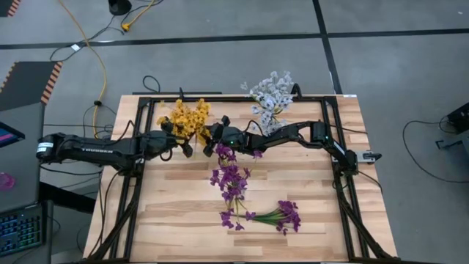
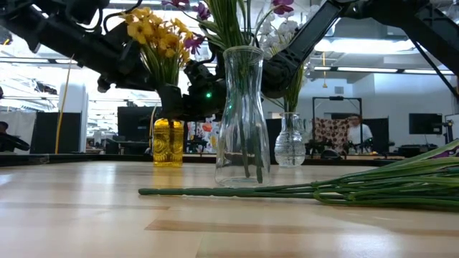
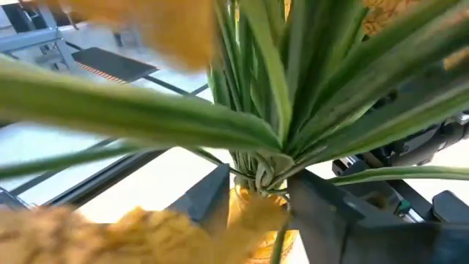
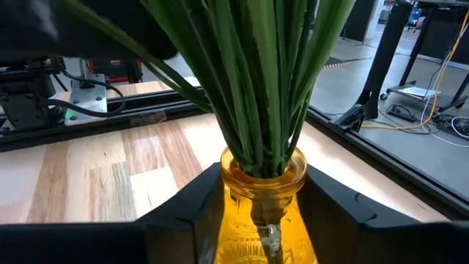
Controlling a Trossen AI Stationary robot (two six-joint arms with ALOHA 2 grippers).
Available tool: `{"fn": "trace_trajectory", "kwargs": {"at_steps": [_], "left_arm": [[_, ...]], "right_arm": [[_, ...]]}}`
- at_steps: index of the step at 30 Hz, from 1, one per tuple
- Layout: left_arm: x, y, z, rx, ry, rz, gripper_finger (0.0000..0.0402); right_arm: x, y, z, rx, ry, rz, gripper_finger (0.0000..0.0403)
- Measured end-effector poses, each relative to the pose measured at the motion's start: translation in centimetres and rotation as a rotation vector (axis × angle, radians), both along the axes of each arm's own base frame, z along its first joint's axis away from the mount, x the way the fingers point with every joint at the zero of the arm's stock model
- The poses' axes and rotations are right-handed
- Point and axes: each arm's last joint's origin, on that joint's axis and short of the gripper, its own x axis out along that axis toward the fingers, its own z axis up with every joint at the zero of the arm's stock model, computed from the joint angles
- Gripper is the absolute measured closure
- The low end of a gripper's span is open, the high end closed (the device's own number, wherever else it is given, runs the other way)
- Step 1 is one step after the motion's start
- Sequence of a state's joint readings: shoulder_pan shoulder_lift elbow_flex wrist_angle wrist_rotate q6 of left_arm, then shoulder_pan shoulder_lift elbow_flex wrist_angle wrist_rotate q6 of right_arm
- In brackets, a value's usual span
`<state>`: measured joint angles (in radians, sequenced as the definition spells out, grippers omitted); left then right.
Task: Sort flowers into vase by color
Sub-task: Put the yellow flowers into the yellow vase
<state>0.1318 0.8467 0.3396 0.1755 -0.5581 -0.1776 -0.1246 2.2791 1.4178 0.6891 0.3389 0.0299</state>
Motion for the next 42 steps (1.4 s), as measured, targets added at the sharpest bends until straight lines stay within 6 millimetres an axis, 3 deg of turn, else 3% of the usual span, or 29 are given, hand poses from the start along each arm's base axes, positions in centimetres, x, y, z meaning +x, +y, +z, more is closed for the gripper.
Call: {"fn": "trace_trajectory", "kwargs": {"at_steps": [5, 10, 25, 42], "left_arm": [[-0.2, -0.1, 0.8, -0.024, 0.048, -0.042, 0.0225], [-0.9, -0.3, 2.3, -0.047, 0.086, -0.056, 0.0204], [-3.5, -0.7, 4.4, -0.031, 0.029, -0.071, 0.0203], [-8.2, -1.5, 4.4, -0.065, 0.044, -0.151, 0.0203]], "right_arm": [[0.0, 0.0, 0.0, 0.003, 0.0, 0.0, 0.0165], [0.0, 0.0, 0.0, -0.005, 0.01, 0.001, 0.0142], [-0.4, 0.2, 0.8, 0.034, 0.087, -0.002, 0.014], [-0.5, 0.4, 0.7, 0.079, 0.08, -0.011, 0.014]]}}
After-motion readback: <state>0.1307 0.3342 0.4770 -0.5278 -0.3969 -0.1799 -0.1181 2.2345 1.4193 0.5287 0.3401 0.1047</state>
